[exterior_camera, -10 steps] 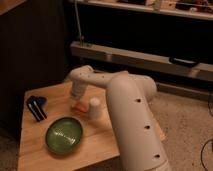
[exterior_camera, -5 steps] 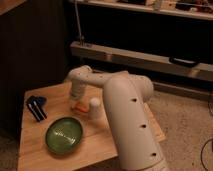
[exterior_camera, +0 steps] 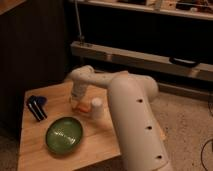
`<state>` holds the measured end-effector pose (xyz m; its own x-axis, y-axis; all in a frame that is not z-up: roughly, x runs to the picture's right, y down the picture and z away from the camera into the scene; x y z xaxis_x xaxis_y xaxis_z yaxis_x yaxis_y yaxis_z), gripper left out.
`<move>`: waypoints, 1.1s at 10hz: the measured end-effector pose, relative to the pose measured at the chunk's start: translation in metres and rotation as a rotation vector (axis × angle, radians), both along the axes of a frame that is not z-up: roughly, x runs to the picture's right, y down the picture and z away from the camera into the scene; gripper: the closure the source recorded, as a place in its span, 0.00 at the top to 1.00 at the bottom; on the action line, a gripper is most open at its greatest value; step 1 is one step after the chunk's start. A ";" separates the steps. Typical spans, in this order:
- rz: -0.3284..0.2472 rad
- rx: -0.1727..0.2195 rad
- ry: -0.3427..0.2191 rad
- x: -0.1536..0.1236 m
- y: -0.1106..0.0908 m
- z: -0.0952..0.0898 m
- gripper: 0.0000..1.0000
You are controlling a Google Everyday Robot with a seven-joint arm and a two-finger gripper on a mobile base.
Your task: Place the pepper in the ceramic bowl
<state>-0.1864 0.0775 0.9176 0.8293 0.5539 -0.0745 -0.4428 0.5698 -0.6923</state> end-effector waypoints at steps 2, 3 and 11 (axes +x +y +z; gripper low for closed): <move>0.051 0.050 -0.065 0.006 -0.023 -0.033 0.28; 0.077 0.074 -0.097 0.009 -0.038 -0.053 0.28; 0.146 0.090 -0.443 0.016 -0.058 -0.212 0.28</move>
<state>-0.1707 0.0198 0.7051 0.6832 0.6551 0.3226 -0.1961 0.5902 -0.7831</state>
